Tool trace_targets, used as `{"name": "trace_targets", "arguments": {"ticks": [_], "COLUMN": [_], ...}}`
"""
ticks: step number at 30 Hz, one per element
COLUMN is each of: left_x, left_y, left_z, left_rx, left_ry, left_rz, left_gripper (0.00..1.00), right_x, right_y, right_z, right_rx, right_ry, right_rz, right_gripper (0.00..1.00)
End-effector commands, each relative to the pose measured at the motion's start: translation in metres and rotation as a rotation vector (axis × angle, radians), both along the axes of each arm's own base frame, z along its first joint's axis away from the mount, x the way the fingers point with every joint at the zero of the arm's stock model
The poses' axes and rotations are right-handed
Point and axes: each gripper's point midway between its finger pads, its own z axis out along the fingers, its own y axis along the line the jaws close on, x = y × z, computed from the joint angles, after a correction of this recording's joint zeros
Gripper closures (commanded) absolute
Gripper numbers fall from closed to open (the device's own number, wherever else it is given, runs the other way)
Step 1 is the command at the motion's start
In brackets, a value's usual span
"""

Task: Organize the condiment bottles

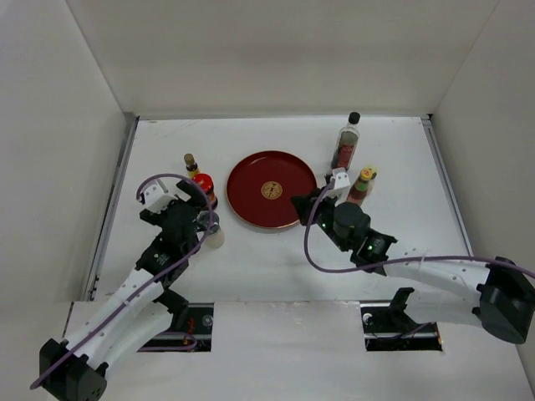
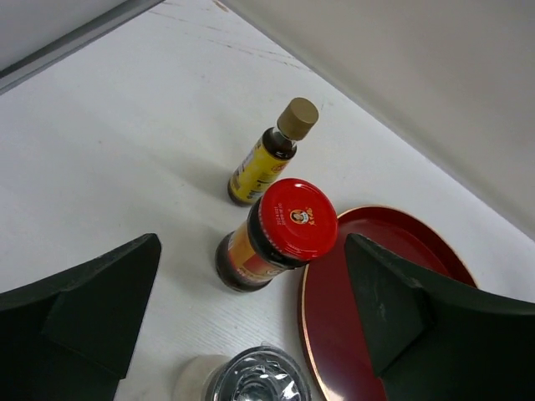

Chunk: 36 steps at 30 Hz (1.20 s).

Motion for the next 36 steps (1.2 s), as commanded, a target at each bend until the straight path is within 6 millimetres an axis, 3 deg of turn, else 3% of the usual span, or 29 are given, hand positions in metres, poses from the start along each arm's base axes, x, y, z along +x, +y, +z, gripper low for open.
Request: {"name": "trace_targets", "arguments": {"ticks": [1, 3, 4, 7, 10, 13, 16, 19, 22, 27, 30, 36], "left_x": [-0.005, -0.006, -0.006, 0.002, 0.012, 0.017, 0.019, 0.013, 0.004, 0.004, 0.006, 0.009], "left_y": [0.016, 0.030, 0.036, 0.039, 0.041, 0.040, 0.036, 0.040, 0.045, 0.039, 0.035, 0.030], "left_z": [0.012, 0.014, 0.015, 0.016, 0.014, 0.002, -0.010, -0.020, -0.021, -0.021, -0.022, -0.025], "left_rx": [-0.061, -0.061, -0.060, -0.059, -0.044, -0.028, -0.029, -0.036, -0.063, -0.099, -0.105, -0.116], "left_ry": [-0.102, -0.108, -0.099, -0.052, 0.005, 0.046, 0.051, 0.032, -0.034, -0.104, -0.104, -0.121], "left_rz": [0.071, 0.114, 0.131, 0.123, 0.135, 0.136, 0.125, 0.130, 0.136, 0.081, 0.060, 0.031], "left_gripper": [0.14, 0.49, 0.61, 0.75, 0.80, 0.78, 0.63, 0.48, 0.44, 0.40, 0.37, 0.34], "right_x": [0.007, 0.011, 0.015, 0.035, 0.054, 0.089, 0.124, 0.163, 0.187, 0.219, 0.239, 0.259], "right_y": [0.015, 0.021, 0.023, 0.016, 0.004, -0.029, -0.071, -0.118, -0.149, -0.175, -0.180, -0.185], "right_z": [0.048, 0.056, 0.059, 0.067, 0.081, 0.099, 0.118, 0.121, 0.115, 0.106, 0.095, 0.080], "right_rx": [0.092, 0.080, 0.073, 0.038, 0.000, -0.051, -0.083, -0.137, -0.177, -0.224, -0.265, -0.294], "right_ry": [-0.041, -0.041, -0.040, -0.043, -0.036, -0.051, -0.060, -0.023, 0.023, 0.049, 0.079, 0.105], "right_rz": [0.042, 0.043, 0.037, -0.020, -0.077, -0.196, -0.322, -0.454, -0.541, -0.609, -0.620, -0.638], "right_gripper": [0.91, 0.91, 0.90, 0.85, 0.77, 0.64, 0.53, 0.34, 0.22, 0.16, 0.15, 0.16]}}
